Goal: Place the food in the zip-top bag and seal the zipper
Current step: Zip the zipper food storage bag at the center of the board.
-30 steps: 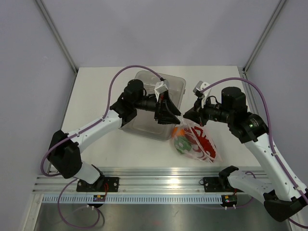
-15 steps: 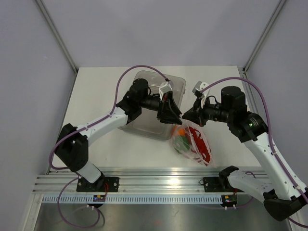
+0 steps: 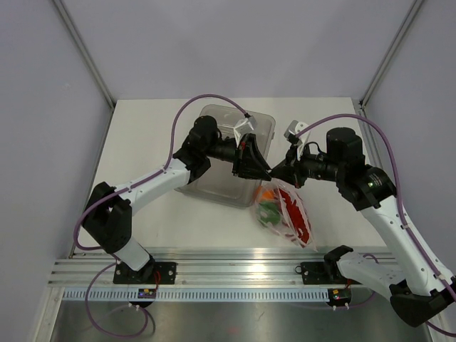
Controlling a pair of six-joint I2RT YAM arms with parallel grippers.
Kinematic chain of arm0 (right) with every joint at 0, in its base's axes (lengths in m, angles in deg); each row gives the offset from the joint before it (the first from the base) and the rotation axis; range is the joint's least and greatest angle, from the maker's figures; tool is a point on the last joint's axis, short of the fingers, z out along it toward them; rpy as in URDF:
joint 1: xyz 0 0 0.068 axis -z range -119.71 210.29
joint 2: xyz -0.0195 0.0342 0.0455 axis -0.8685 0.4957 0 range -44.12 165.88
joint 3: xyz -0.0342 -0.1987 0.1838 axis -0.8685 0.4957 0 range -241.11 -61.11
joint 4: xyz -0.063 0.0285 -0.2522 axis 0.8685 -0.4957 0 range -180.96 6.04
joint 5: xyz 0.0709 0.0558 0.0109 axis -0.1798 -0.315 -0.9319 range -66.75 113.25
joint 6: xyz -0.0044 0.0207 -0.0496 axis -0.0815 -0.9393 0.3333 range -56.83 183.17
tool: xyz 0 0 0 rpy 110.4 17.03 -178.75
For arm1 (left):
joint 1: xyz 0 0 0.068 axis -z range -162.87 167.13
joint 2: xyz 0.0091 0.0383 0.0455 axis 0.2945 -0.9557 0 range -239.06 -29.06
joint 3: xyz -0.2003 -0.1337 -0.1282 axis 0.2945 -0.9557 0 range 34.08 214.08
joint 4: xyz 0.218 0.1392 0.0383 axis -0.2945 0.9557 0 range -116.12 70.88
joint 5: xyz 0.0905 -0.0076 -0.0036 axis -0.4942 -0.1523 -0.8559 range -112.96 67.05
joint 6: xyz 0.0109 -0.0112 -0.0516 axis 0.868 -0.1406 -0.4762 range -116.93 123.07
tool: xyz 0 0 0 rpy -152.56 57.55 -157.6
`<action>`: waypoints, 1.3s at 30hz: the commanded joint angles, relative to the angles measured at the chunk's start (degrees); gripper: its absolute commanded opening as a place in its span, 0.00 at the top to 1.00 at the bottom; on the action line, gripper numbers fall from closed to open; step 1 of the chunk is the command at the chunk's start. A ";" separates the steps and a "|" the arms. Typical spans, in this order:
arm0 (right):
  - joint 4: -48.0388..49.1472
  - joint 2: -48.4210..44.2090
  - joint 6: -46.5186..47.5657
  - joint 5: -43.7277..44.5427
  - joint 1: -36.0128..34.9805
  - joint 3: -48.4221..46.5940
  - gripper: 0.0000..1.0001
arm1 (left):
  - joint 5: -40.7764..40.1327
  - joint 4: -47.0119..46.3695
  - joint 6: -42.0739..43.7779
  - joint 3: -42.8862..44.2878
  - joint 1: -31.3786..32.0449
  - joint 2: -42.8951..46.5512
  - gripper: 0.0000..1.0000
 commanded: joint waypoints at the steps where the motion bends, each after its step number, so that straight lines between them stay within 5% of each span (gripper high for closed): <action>1: 3.12 -0.79 -0.10 0.14 -0.55 -1.90 1.00 | 2.53 1.99 2.60 1.36 0.82 0.43 0.66; 9: 3.12 -0.70 -0.19 0.67 -0.46 -1.90 1.00 | 3.14 5.96 5.51 2.16 0.82 0.52 0.56; 12: 3.30 -0.53 -0.28 0.66 -0.46 -1.90 1.00 | 2.96 6.14 5.42 2.24 0.82 0.43 0.65; 18: 3.39 -0.18 -0.45 0.58 -0.46 -2.16 1.00 | 2.44 6.40 5.51 2.42 0.82 0.52 1.00; 39: -3.55 -4.57 -6.96 7.08 -0.46 -0.05 1.00 | -7.05 -0.27 1.20 -0.31 -2.43 2.28 1.00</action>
